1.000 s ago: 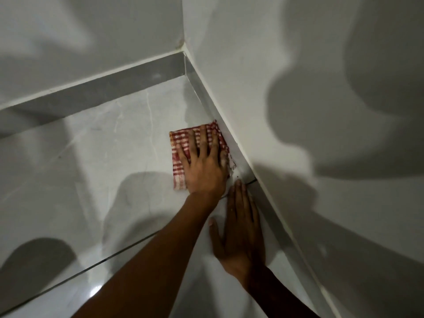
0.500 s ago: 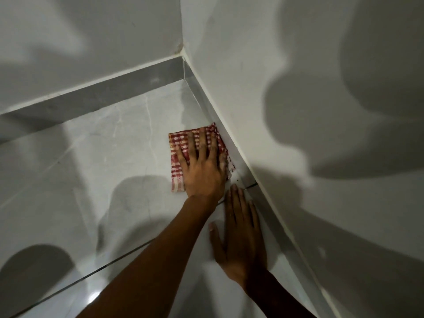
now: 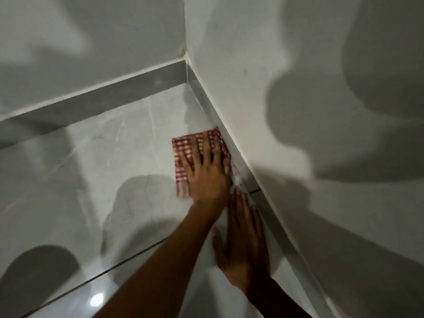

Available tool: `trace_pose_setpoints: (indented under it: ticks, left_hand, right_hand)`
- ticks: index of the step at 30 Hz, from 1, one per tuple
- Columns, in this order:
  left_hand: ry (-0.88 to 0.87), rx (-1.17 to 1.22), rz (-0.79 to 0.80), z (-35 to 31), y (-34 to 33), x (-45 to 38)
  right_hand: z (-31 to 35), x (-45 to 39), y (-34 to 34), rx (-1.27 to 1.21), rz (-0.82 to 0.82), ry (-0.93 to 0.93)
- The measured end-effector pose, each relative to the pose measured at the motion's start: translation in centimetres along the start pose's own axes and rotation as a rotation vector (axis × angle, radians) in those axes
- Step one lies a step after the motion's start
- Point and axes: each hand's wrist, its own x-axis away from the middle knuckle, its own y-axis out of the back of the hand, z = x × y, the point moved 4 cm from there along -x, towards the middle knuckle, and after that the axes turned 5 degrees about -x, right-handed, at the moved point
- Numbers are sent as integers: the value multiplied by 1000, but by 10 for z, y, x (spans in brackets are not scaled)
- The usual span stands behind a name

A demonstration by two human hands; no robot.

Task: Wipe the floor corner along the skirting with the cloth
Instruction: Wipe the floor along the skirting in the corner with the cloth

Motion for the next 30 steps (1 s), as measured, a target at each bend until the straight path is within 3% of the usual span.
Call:
trace_pose_setpoints:
  ticks: [3, 9, 17, 25, 30]
  left_hand:
    - [-13, 0, 27, -6, -6, 18]
    - [73, -49, 92, 7, 9, -39]
    - [44, -19, 11, -4, -3, -3]
    - [31, -84, 56, 8, 2, -47]
    - [20, 4, 58, 18, 8, -58]
  right_hand:
    - [-1, 1, -4, 4, 28, -24]
    - [2, 0, -1, 21, 24, -9]
    - [0, 3, -3, -13, -1, -23]
    - [1, 0, -1, 14, -6, 16]
    - [1, -1, -2, 19, 11, 19]
